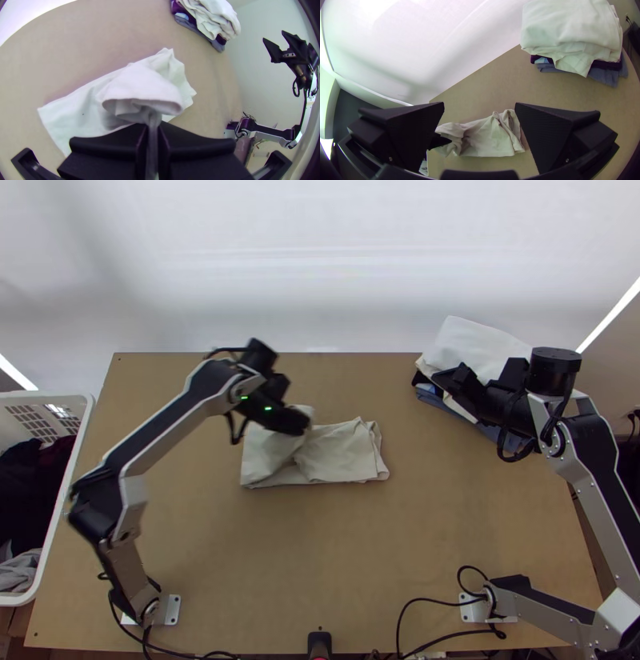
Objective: Fold the t-shirt
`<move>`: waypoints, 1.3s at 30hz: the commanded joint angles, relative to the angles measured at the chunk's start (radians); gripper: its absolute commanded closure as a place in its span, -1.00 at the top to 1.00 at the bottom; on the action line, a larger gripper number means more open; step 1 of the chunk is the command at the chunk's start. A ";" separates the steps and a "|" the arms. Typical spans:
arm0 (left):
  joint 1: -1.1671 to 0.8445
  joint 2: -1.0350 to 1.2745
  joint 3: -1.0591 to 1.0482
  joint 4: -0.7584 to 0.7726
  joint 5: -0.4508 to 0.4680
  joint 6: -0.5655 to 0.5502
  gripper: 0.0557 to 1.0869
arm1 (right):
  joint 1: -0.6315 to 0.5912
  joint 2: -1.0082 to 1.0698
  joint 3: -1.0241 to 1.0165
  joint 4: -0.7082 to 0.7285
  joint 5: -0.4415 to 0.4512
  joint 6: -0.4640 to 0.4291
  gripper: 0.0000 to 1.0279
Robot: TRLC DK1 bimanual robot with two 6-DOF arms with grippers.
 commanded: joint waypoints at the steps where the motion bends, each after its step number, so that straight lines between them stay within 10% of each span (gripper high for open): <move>1: -0.066 0.083 0.118 -0.010 -0.003 -0.031 -0.92 | 0.003 0.016 -0.038 0.004 -0.004 -0.017 0.93; 2: -0.079 0.112 0.156 -0.010 -0.003 -0.042 -0.76 | 0.003 0.022 -0.047 0.007 -0.004 -0.023 0.93; 5: -0.151 0.194 0.310 -0.028 -0.003 -0.023 0.99 | 0.007 0.041 -0.095 0.024 0.001 -0.043 0.93; 22: 0.011 0.057 0.414 0.007 0.000 -0.042 0.91 | 0.234 0.294 -0.187 0.154 0.074 -0.080 0.93; 39: 0.232 -0.147 0.362 -0.077 0.002 -0.017 0.91 | 0.234 0.544 -0.150 0.194 -0.047 -0.245 0.93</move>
